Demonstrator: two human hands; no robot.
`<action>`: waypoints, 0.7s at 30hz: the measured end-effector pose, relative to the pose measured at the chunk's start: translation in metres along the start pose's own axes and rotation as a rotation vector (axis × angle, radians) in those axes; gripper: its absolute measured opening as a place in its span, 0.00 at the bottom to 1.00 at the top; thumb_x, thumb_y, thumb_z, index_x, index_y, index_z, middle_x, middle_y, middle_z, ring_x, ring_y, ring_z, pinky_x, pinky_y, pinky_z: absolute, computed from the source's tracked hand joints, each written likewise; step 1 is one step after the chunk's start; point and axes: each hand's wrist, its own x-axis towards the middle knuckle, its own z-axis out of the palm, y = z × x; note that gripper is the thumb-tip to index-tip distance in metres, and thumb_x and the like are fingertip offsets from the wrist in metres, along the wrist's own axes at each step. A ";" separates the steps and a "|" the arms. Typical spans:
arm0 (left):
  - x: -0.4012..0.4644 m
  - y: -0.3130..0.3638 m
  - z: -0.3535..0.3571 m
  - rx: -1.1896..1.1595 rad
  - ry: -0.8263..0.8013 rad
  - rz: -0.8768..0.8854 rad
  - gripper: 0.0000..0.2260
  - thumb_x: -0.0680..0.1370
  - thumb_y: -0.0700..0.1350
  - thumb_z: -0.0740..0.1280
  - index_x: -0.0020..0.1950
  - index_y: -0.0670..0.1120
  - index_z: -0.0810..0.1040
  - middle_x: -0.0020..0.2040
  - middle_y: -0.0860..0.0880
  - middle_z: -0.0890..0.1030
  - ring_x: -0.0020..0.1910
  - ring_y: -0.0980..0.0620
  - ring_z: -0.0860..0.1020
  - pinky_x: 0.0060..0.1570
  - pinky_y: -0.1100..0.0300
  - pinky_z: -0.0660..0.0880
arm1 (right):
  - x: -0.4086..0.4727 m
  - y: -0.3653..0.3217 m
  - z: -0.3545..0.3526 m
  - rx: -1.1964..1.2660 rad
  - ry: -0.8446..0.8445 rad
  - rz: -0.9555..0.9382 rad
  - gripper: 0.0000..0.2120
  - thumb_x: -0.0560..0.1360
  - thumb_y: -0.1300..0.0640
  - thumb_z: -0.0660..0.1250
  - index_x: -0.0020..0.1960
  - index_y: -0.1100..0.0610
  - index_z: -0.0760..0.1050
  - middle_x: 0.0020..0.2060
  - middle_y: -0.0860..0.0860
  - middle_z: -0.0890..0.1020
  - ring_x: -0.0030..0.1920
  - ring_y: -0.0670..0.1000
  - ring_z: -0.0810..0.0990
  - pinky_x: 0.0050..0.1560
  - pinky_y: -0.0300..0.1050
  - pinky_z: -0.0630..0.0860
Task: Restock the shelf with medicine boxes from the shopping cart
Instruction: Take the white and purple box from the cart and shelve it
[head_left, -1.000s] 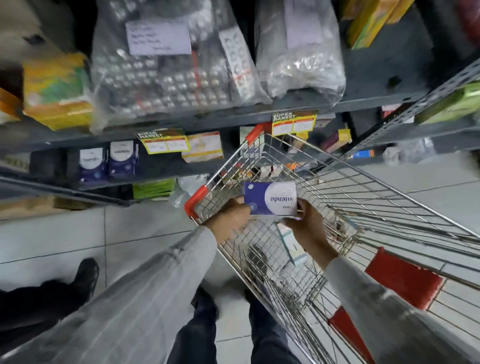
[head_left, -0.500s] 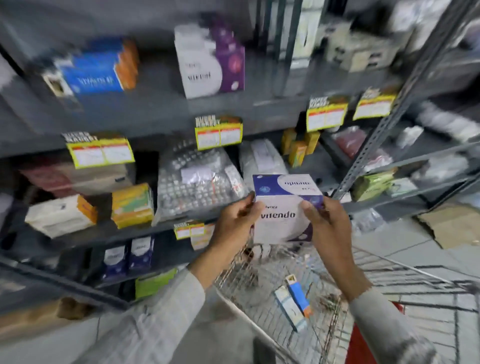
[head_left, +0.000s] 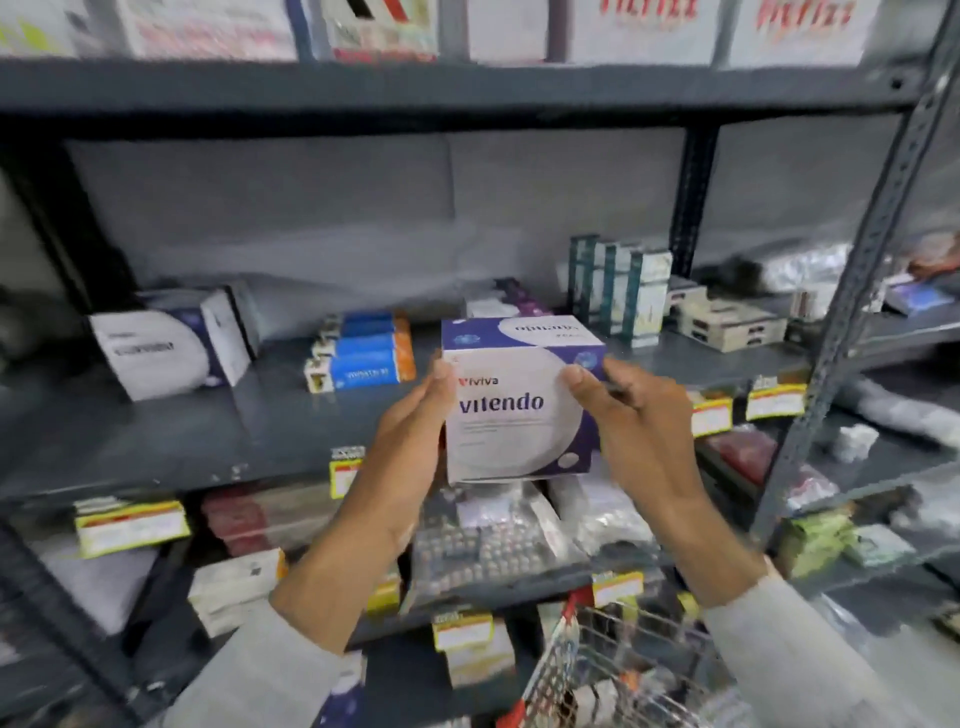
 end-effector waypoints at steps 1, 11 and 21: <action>0.001 0.008 -0.018 0.008 0.042 0.016 0.17 0.79 0.68 0.59 0.60 0.67 0.83 0.59 0.58 0.87 0.60 0.57 0.84 0.60 0.51 0.78 | 0.007 -0.010 0.018 0.003 -0.032 -0.021 0.16 0.77 0.40 0.68 0.46 0.53 0.83 0.40 0.46 0.88 0.39 0.46 0.84 0.41 0.54 0.80; -0.002 0.044 -0.198 0.069 0.408 0.032 0.21 0.82 0.66 0.56 0.59 0.59 0.84 0.58 0.57 0.87 0.57 0.60 0.85 0.56 0.58 0.77 | 0.065 -0.051 0.245 0.115 -0.388 0.124 0.10 0.79 0.53 0.67 0.53 0.56 0.84 0.51 0.52 0.88 0.51 0.57 0.87 0.54 0.61 0.84; 0.009 0.033 -0.307 0.029 0.623 0.023 0.24 0.84 0.64 0.50 0.68 0.57 0.79 0.58 0.52 0.87 0.58 0.54 0.85 0.48 0.60 0.83 | 0.058 -0.061 0.396 0.254 -0.578 0.246 0.20 0.74 0.67 0.66 0.63 0.55 0.81 0.58 0.52 0.87 0.58 0.55 0.85 0.63 0.59 0.80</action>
